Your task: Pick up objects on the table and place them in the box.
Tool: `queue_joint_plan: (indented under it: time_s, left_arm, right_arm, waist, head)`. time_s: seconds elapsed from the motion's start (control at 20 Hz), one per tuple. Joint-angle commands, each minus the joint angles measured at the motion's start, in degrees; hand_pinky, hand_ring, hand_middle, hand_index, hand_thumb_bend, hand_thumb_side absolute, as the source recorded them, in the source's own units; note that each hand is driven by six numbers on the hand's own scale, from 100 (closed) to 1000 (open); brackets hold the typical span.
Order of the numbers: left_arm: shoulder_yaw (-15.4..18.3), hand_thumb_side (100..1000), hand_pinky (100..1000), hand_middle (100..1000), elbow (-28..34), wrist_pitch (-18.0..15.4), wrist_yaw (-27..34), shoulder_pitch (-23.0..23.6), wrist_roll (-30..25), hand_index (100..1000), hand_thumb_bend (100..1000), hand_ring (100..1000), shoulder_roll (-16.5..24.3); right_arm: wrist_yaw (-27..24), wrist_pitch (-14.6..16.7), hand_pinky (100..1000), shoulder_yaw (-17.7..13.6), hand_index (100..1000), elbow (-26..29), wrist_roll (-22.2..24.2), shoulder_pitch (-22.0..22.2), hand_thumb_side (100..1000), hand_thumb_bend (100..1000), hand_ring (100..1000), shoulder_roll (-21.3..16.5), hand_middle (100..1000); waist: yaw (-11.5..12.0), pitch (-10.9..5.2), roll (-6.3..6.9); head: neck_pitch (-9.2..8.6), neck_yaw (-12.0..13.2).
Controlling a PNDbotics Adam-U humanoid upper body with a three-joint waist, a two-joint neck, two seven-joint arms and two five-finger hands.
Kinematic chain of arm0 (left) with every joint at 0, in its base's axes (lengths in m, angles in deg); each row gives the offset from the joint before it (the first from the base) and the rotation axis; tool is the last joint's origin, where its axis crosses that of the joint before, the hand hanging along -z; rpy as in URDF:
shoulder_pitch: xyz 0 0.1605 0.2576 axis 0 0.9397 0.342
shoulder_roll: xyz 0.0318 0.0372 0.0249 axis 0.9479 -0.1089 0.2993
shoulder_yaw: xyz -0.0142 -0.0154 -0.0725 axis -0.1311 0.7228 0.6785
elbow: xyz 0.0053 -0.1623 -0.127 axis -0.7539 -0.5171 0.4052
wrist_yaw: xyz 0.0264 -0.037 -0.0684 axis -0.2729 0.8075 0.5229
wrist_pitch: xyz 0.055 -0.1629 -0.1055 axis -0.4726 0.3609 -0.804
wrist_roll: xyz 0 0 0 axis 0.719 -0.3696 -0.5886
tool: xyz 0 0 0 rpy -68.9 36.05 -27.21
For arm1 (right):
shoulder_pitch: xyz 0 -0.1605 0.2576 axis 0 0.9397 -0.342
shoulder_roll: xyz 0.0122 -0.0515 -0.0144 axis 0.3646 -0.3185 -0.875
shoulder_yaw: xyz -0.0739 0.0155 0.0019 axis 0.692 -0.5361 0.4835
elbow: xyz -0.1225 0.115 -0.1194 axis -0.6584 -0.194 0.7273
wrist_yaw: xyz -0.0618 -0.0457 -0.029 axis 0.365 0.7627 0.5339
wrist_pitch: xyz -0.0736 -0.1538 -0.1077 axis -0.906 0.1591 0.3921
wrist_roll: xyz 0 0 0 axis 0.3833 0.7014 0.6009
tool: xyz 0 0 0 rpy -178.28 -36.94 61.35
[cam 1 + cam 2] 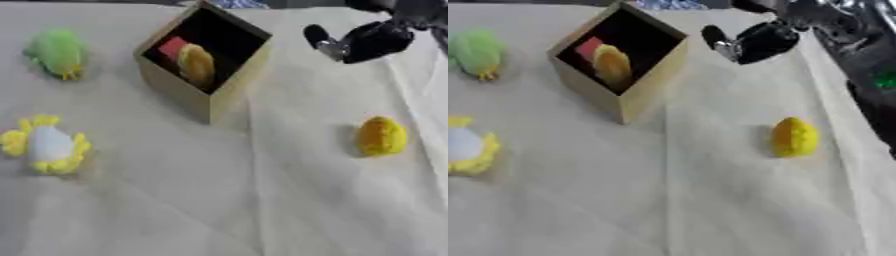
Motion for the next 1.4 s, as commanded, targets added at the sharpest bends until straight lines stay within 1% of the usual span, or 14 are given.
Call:
queue_joint_plan:
  time_s: [0.05, 0.2, 0.35, 0.45, 0.55, 0.7, 0.85, 1.05, 1.3, 1.4]
  left_arm:
    - [0.9, 504, 722, 608, 1.2, 0.0, -0.6, -0.3, 0.6, 762, 381, 641, 2.1]
    - [1.0, 504, 722, 608, 1.2, 0.1, -0.9, -0.3, 0.8, 762, 382, 641, 2.3]
    - [0.9, 503, 721, 608, 1.2, 0.1, -0.9, -0.5, 0.8, 762, 384, 641, 2.1]
    - [0.7, 503, 721, 607, 1.2, 0.1, -0.9, -0.6, 0.6, 762, 384, 640, 1.9]
    - [0.6, 502, 721, 607, 1.2, 0.1, -0.8, -0.7, 0.5, 762, 384, 640, 1.9]
    - [0.5, 502, 720, 607, 1.2, 0.1, -0.7, -0.7, 0.4, 761, 386, 640, 1.8]
    - [0.3, 503, 720, 607, 1.2, 0.1, -0.6, -0.9, 0.3, 761, 386, 640, 1.7]
    - [0.0, 505, 719, 607, 1.2, 0.2, -0.2, -1.2, 0.0, 760, 386, 640, 1.5]
    - [-0.7, 505, 719, 607, 1.2, 0.2, 0.4, -1.8, -0.7, 760, 385, 640, 1.1]
    - [-0.9, 506, 719, 607, 1.2, 0.2, 0.7, -1.9, -1.0, 760, 385, 640, 1.0]
  right_arm:
    - [-2.0, -2.2, 891, -1.5, 877, 4.8, 0.7, 2.0, 147, 100, 893, -5.7, 788]
    - [-4.2, -4.4, 895, -2.3, 878, 7.3, 1.7, 6.0, 152, 100, 892, -9.7, 787]
    - [-6.6, -5.5, 896, -3.8, 880, 10.3, 1.0, 10.0, 151, 100, 893, -13.7, 789]
    - [-8.2, -5.0, 897, -4.9, 883, 11.4, 0.0, 12.6, 154, 100, 896, -16.3, 791]
    - [-9.5, -3.9, 897, -6.0, 885, 11.6, -0.6, 15.3, 159, 100, 902, -17.7, 796]
    - [-8.7, -2.8, 899, -7.4, 895, 11.7, -1.2, 19.3, 164, 100, 907, -17.9, 804]
    - [-6.6, -3.0, 900, -7.8, 902, 11.7, -1.5, 23.2, 222, 100, 912, -17.3, 810]
    - [-3.2, -3.4, 903, -8.0, 910, 11.7, -2.9, 28.6, 278, 100, 916, -15.8, 815]
    - [0.7, -3.0, 901, -8.4, 910, 11.7, -6.0, 35.0, 278, 100, 918, -14.6, 815]
    - [2.2, -3.1, 899, -8.7, 912, 11.7, -7.3, 36.9, 272, 100, 921, -14.4, 819]
  waist:
    - [-0.8, -1.26, 0.33]
    - [-2.0, -1.15, 0.64]
    - [-2.5, -1.18, 0.91]
    - [-2.4, -1.24, 1.06]
    - [-2.3, -1.31, 1.16]
    - [-2.2, -1.36, 1.24]
    - [-1.8, -1.29, 1.29]
    - [-0.8, -1.08, 1.38]
    - [0.9, -1.01, 1.47]
    - [1.6, -0.99, 1.48]
  head:
    - [-0.20, 1.0]
    - [-0.29, 1.4]
    - [-0.39, 1.6]
    - [-0.43, 1.6]
    - [-0.42, 1.4]
    - [-0.42, 1.1]
    - [-0.58, 0.5]
    - [-0.66, -0.6]
    - [-0.63, -2.1]
    - [-0.63, -2.6]
